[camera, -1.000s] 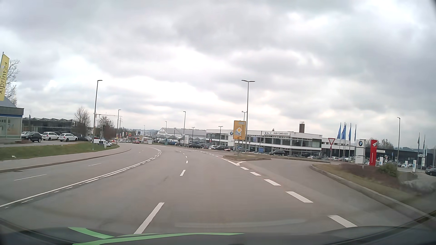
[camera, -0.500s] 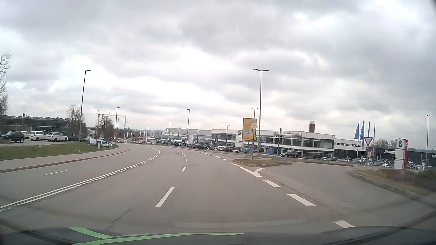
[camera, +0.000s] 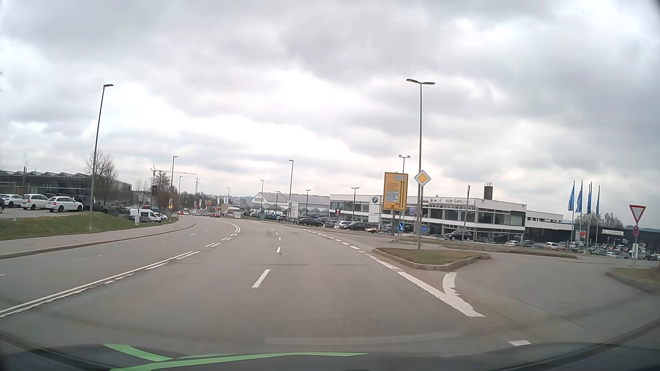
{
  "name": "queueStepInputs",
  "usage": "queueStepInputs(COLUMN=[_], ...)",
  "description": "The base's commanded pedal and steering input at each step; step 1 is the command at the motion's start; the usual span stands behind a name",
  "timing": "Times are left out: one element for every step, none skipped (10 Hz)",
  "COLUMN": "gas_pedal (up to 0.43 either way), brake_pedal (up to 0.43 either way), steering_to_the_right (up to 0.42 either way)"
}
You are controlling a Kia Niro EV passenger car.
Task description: Follow the waypoints while adhering to traffic rules and regulations
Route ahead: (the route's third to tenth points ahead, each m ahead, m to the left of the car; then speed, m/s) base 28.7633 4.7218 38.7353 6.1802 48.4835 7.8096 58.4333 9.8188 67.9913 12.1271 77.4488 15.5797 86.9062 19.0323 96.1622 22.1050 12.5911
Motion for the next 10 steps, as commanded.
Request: queueStepInputs(gas_pedal=[0.000,0.000,0.000,0.000,0.000,0.000,0.000,0.000,0.000,0.000], brake_pedal=[0.000,0.000,0.000,0.000,0.000,0.000,0.000,0.000,0.000,0.000], steering_to_the_right=[-0.015,-0.014,-0.014,-0.014,-0.014,-0.013,-0.013,-0.014,-0.015,-0.016])
